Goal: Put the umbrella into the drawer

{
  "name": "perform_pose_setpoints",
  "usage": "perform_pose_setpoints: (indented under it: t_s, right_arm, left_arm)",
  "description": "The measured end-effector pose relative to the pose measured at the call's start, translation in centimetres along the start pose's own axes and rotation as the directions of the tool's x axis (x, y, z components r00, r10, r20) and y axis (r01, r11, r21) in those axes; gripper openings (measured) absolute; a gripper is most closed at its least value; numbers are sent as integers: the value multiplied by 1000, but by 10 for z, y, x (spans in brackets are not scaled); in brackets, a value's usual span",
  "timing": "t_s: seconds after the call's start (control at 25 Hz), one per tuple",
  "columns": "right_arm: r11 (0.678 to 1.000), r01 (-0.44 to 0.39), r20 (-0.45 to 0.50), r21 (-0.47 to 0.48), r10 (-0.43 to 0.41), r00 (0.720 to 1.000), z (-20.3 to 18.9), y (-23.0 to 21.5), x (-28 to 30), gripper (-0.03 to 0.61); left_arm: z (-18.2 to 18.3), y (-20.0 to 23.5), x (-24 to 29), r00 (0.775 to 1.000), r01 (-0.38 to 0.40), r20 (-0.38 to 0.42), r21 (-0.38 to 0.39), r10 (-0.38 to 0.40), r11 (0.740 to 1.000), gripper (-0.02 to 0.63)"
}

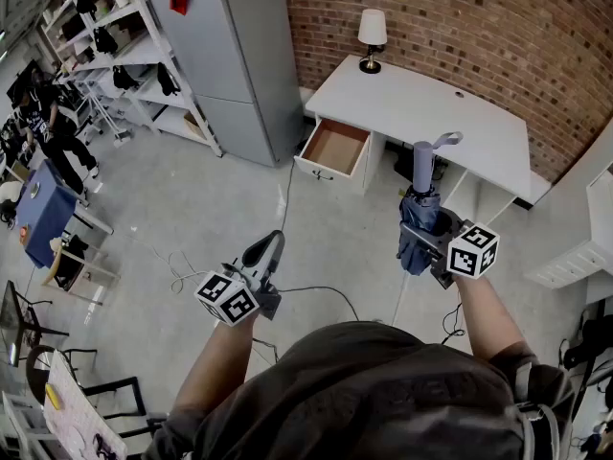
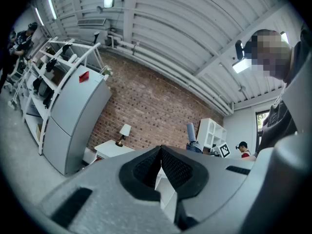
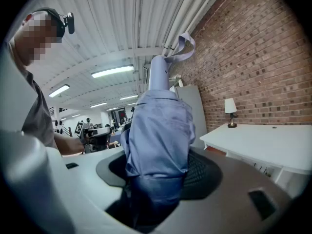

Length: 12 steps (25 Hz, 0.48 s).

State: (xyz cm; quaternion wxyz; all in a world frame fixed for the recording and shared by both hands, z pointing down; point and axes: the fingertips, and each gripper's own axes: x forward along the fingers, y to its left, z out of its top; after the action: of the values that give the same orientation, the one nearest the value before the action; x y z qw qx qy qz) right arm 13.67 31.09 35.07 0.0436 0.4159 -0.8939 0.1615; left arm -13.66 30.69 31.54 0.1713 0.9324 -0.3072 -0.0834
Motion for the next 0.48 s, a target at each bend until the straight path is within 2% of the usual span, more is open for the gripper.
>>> perform_pose_setpoints:
  t_s: [0.48]
  right_arm:
    - [1000, -9, -5, -1, 9, 1000, -1, -9, 7, 256]
  left_arm:
    - [-5, 4, 10, 1000, 11, 3, -20, -11, 1000, 3]
